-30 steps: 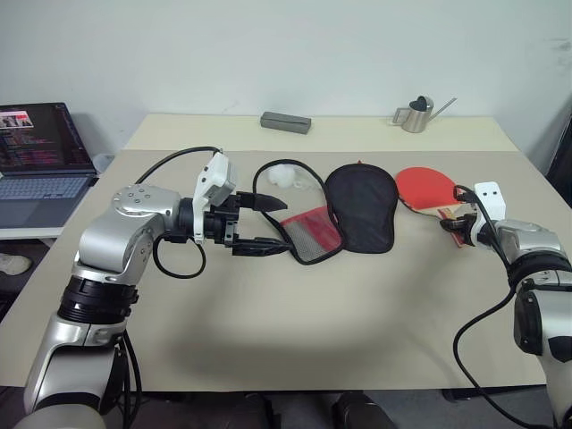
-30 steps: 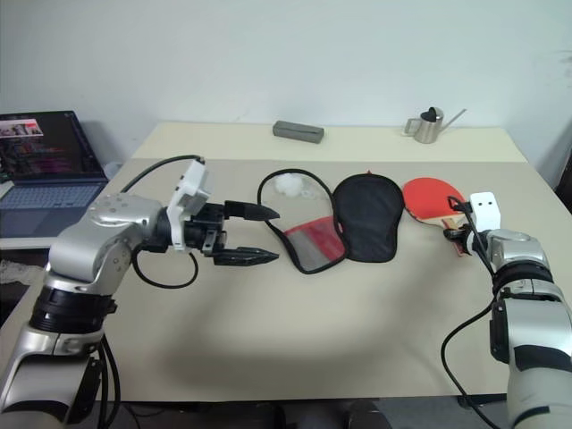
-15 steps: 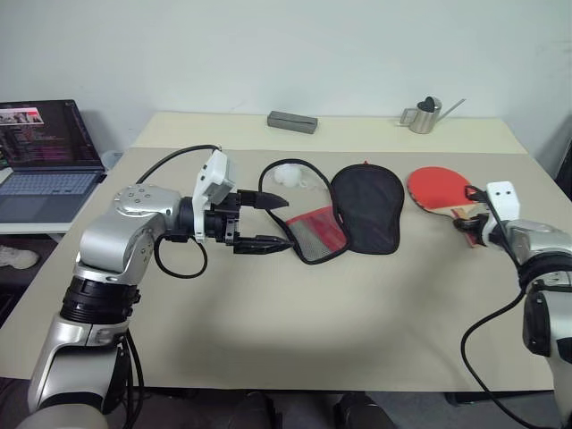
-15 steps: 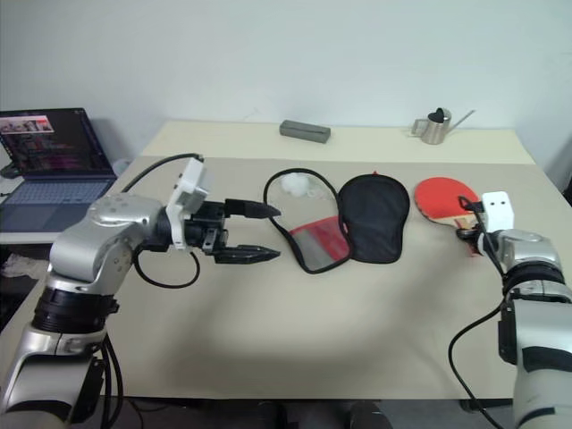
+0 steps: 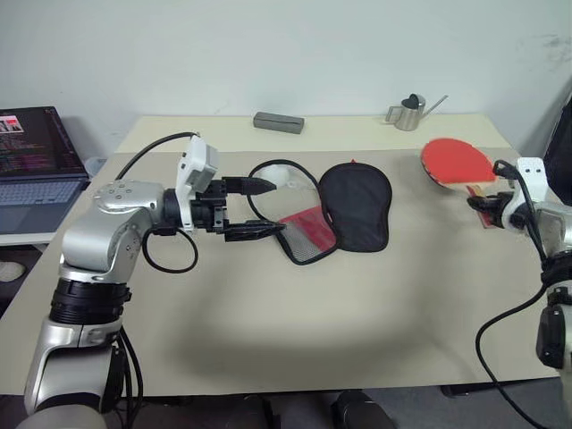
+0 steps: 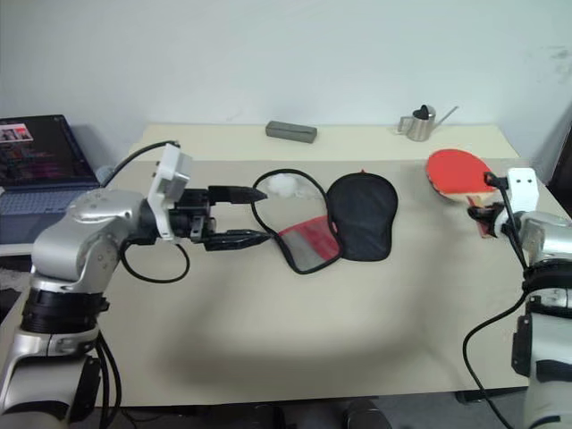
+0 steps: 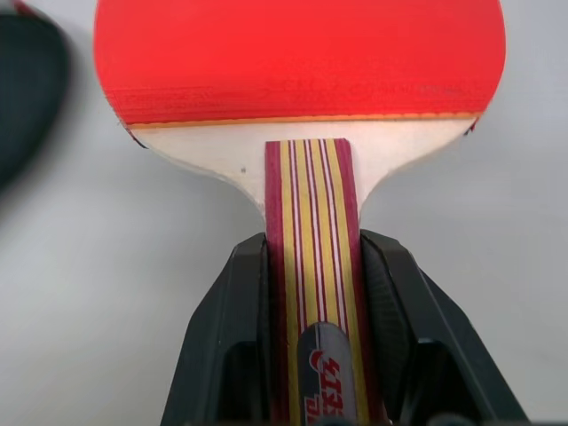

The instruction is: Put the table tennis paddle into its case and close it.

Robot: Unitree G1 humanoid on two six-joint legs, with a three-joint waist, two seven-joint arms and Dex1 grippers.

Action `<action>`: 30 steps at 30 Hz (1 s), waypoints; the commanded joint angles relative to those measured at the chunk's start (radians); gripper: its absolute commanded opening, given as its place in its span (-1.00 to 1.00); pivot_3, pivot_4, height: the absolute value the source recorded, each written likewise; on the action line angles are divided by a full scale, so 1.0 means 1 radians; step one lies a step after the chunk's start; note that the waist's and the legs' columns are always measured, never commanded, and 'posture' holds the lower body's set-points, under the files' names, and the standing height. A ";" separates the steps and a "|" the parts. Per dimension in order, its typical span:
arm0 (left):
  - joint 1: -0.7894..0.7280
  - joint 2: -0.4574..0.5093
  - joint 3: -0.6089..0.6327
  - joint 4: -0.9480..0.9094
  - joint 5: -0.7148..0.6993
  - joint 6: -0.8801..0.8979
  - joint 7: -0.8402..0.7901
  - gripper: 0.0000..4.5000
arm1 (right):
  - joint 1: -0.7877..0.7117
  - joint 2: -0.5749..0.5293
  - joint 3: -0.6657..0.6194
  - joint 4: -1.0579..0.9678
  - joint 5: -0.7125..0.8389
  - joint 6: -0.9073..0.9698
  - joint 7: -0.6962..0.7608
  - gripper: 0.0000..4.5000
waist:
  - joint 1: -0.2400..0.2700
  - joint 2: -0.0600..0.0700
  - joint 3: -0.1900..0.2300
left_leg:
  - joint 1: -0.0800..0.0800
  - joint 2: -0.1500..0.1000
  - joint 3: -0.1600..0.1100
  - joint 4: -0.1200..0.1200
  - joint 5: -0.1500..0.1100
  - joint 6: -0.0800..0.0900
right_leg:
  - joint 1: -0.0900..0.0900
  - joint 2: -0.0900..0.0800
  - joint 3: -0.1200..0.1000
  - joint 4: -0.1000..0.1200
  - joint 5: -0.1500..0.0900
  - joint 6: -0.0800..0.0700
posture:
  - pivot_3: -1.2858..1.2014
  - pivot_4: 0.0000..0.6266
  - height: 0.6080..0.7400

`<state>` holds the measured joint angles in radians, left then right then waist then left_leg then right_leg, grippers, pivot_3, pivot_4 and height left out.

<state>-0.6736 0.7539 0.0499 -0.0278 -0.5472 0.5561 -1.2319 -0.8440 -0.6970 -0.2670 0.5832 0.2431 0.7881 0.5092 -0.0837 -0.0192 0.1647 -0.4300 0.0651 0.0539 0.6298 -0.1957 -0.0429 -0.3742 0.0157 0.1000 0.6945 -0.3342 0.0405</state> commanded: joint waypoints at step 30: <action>0.129 0.063 0.142 -0.047 -0.011 -0.066 0.083 1.00 | 0.041 0.673 0.031 -0.456 -0.033 0.195 -0.611 -0.52 | 0.017 -0.001 0.000 | -0.003 -0.001 0.001 -0.001 0.000 0.000 | -0.006 -0.001 0.000 0.003 0.000 0.000 | 0.03 -0.52 1.00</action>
<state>-0.5420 0.8081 0.1710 -0.0365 -0.5492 0.5106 -1.1553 -0.7653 -0.0300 -0.2584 0.1315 0.2188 1.0522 -0.0958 -0.0664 -0.0198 0.1644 -0.4332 0.0646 0.0548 0.6290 -0.1954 -0.0426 -0.3804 0.0150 0.1000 0.6972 -0.3342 0.0405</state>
